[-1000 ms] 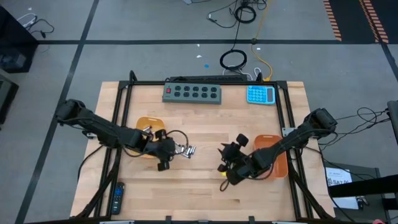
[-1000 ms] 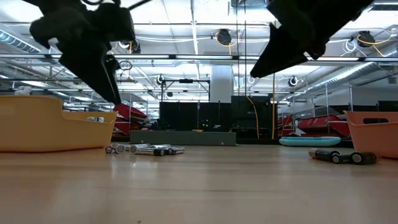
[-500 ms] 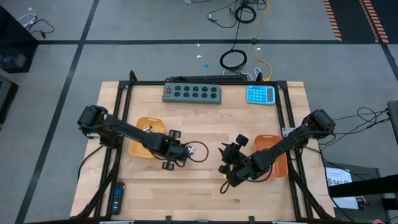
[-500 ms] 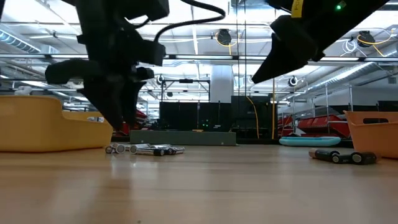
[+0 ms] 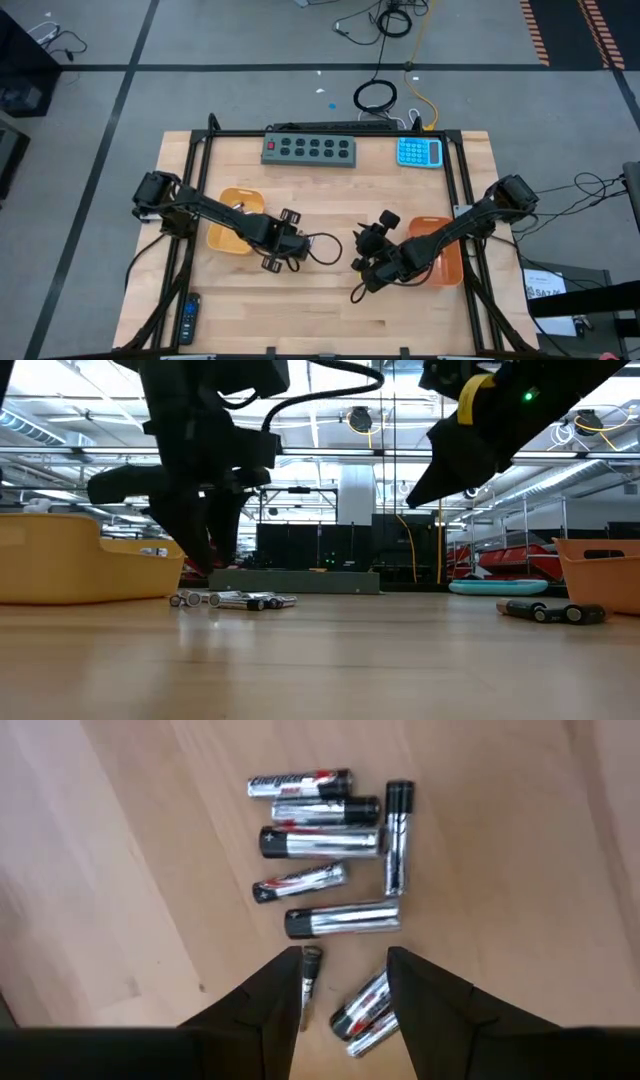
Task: Sort batteries
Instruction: Put the silver battery into the yellow bin
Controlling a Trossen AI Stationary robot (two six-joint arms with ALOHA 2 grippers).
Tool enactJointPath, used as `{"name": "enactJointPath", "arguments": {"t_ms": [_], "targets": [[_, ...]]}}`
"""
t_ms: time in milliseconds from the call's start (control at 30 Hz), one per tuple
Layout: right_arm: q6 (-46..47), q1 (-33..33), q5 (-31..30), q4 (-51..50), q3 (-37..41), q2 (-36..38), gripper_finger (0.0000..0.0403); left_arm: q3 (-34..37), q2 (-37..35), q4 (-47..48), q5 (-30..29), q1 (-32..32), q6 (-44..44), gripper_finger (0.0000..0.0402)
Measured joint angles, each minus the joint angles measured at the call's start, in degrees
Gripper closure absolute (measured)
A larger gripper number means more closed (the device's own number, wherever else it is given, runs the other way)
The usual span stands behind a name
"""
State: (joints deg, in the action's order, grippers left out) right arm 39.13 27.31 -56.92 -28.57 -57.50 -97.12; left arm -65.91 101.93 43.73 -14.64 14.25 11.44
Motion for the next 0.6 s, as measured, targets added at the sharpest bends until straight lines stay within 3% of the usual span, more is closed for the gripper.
{"name": "enactJointPath", "arguments": {"t_ms": [100, 267, 600], "targets": [[0.1, 0.0, 0.1, 0.0, 0.5, 0.0, 0.0296, 0.0, 0.5, -0.6, 0.1, -0.8, -0.6, 0.0243], [0.3, 0.0, 0.3, 0.1, 0.7, 0.0, 0.0296, -1.2, 2.2, -1.4, 7.7, -3.2, -12.6, 0.0243], [0.3, 0.0, 0.3, -0.1, 0.7, 0.0, 0.0296, -2.2, 2.4, -1.2, 11.2, -3.0, -24.8, 0.0243]]}}
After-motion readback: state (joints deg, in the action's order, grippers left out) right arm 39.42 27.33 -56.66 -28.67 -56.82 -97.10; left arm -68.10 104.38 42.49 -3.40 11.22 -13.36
